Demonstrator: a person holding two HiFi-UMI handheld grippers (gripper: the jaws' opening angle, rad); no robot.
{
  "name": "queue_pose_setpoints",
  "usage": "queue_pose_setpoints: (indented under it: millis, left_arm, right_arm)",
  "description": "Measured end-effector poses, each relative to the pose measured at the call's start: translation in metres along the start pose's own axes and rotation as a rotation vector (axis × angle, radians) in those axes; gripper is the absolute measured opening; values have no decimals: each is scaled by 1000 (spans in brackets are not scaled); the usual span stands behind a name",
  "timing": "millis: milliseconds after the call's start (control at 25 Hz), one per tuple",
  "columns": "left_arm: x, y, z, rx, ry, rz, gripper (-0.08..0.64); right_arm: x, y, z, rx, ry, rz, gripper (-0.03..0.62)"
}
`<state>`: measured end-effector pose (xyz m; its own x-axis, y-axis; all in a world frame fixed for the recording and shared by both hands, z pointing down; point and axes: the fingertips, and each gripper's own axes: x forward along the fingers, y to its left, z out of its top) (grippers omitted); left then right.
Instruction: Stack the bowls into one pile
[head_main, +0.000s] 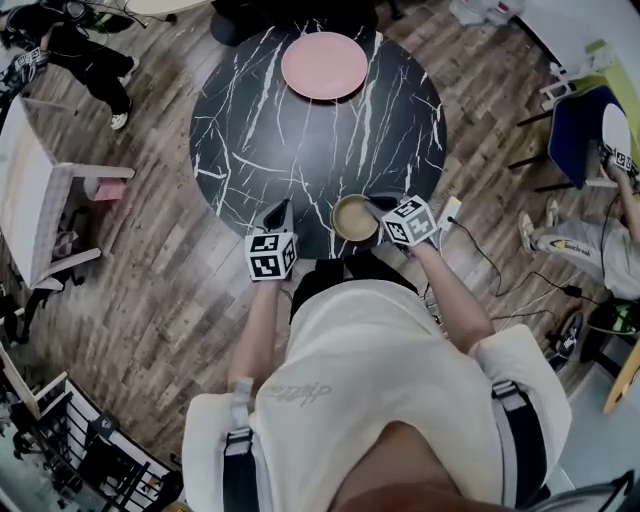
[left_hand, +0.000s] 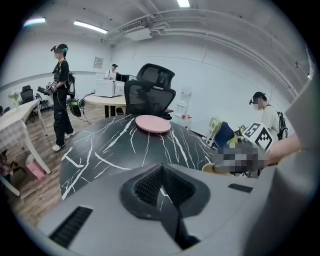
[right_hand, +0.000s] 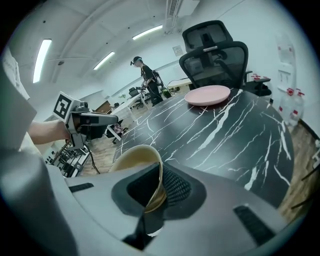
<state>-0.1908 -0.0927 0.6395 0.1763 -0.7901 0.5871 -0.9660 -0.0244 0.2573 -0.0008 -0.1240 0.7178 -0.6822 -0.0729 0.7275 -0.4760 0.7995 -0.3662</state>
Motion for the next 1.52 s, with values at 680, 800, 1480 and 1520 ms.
queue_pose_setpoints:
  millis: [680, 800, 1480, 1520]
  left_arm:
    - [-2, -9, -7, -10, 18, -39, 18]
    - [0, -7, -6, -7, 19, -40, 18]
    - [-10, -16, 17, 10, -19, -50, 18]
    - [-12, -18, 22, 14, -25, -51, 18]
  right_arm:
    - [16, 4, -17, -16, -3, -21, 49]
    - [18, 3, -16, -23, 4, -25, 83]
    - [-30, -1, 31, -96, -125, -86, 107]
    - [-36, -1, 37, -102, -143, -92, 96]
